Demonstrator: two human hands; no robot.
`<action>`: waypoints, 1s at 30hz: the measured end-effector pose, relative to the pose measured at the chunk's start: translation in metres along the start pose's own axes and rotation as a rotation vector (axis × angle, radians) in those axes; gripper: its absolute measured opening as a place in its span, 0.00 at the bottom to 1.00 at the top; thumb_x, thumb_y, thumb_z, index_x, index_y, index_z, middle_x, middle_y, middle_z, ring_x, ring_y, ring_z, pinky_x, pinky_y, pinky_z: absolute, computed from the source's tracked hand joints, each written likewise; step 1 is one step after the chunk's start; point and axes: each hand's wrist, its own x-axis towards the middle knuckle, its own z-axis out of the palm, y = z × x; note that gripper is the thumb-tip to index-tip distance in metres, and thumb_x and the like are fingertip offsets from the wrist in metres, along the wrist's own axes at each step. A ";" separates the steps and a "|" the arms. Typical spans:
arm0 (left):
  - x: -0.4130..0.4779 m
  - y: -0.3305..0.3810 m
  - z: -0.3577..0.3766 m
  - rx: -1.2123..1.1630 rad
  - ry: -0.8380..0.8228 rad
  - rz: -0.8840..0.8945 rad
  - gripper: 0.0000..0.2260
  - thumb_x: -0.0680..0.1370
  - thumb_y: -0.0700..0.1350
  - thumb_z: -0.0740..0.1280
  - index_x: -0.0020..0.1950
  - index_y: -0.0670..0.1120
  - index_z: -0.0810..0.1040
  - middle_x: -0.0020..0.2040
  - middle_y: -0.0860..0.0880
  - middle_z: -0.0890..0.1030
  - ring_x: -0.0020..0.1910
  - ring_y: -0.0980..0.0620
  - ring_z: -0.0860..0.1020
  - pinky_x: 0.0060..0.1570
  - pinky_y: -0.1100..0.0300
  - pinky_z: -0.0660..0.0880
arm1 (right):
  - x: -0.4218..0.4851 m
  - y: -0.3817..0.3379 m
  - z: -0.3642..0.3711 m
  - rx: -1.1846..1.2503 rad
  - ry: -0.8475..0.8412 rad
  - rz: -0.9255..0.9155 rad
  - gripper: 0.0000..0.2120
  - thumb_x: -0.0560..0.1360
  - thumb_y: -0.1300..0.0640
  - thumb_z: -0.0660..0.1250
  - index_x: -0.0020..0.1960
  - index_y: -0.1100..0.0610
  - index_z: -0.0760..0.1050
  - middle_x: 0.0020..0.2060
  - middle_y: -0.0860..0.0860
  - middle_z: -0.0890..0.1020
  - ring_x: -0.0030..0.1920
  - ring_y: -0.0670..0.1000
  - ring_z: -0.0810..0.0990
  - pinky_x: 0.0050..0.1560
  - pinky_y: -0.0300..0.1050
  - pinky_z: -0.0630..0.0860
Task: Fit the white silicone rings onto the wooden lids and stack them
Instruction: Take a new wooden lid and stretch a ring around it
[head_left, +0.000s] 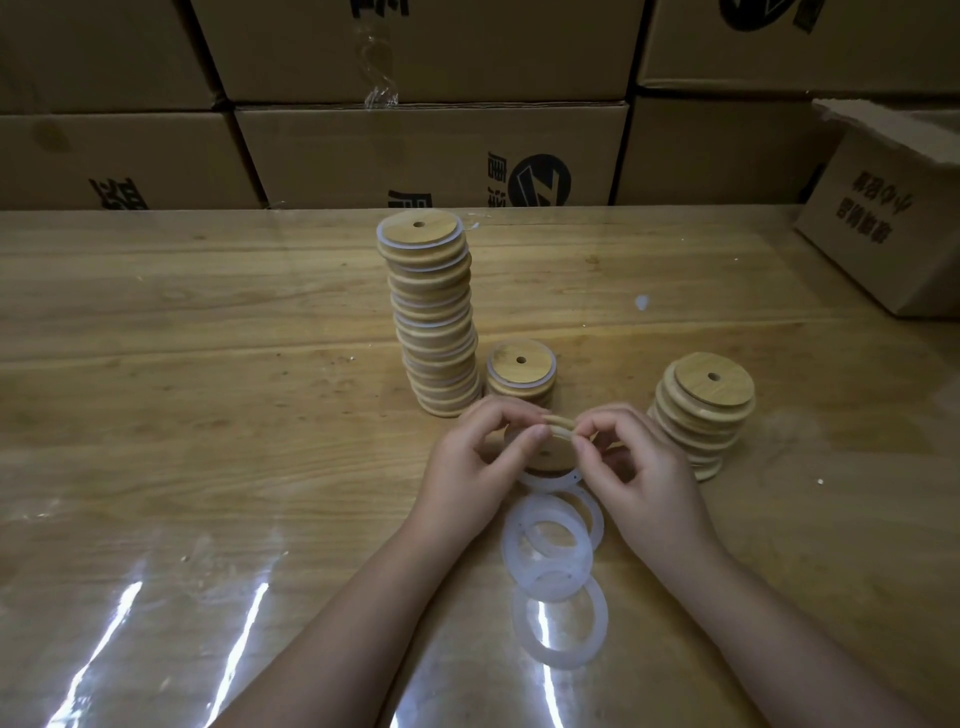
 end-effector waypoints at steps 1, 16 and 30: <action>0.000 0.000 0.000 0.006 -0.008 -0.008 0.01 0.74 0.42 0.69 0.44 0.45 0.80 0.45 0.50 0.82 0.48 0.53 0.79 0.51 0.56 0.75 | 0.000 0.000 0.000 0.008 0.001 0.003 0.02 0.72 0.62 0.65 0.43 0.59 0.76 0.41 0.47 0.78 0.41 0.46 0.77 0.37 0.37 0.74; 0.001 0.001 -0.001 0.014 0.016 -0.079 0.06 0.75 0.40 0.69 0.44 0.52 0.79 0.43 0.53 0.82 0.44 0.58 0.79 0.47 0.64 0.74 | 0.000 0.005 0.000 0.036 -0.001 0.114 0.04 0.73 0.66 0.68 0.44 0.59 0.77 0.42 0.45 0.79 0.42 0.42 0.78 0.38 0.28 0.72; 0.004 0.000 -0.004 -0.074 0.080 -0.211 0.04 0.75 0.40 0.69 0.44 0.49 0.80 0.39 0.55 0.81 0.41 0.61 0.78 0.43 0.65 0.74 | -0.001 0.011 0.002 0.004 -0.078 0.258 0.06 0.73 0.62 0.68 0.42 0.51 0.75 0.39 0.43 0.79 0.35 0.40 0.77 0.35 0.29 0.71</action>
